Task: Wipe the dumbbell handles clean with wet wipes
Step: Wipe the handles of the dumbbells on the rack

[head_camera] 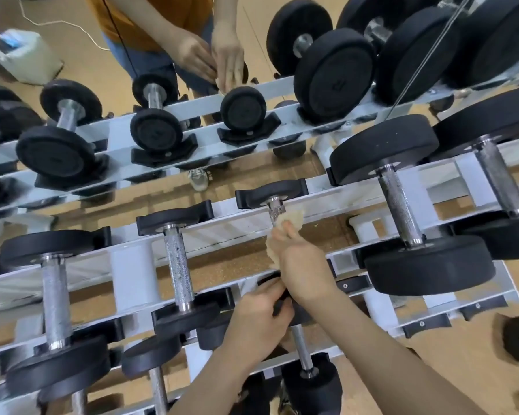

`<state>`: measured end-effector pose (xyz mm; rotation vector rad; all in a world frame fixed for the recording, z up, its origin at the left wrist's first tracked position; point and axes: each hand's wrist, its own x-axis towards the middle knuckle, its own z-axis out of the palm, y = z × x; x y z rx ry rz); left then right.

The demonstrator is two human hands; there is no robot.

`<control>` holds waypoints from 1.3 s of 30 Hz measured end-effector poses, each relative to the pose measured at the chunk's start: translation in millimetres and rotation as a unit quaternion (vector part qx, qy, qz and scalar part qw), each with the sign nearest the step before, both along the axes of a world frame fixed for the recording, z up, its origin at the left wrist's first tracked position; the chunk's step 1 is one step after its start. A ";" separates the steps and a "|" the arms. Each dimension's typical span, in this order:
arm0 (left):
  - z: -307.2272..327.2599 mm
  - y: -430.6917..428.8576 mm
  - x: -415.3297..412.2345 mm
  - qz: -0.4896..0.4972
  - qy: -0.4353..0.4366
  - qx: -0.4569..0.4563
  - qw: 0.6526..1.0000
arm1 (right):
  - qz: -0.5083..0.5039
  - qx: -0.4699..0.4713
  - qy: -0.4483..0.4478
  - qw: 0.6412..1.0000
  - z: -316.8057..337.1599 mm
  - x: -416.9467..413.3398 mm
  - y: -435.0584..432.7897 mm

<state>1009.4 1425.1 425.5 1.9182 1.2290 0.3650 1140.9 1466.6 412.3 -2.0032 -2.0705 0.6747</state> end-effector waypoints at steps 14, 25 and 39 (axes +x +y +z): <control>17.2 1.3 3.9 0.000 0.042 -0.025 0.999 | -0.008 -0.022 0.067 0.997 21.1 29.9 -17.3; 16.7 -1.2 6.0 0.000 0.038 -0.022 0.999 | -0.116 0.071 0.096 0.986 13.3 13.9 25.1; 10.7 -1.7 4.1 0.015 0.023 -0.043 0.999 | -0.115 0.046 0.116 0.985 8.9 12.4 26.2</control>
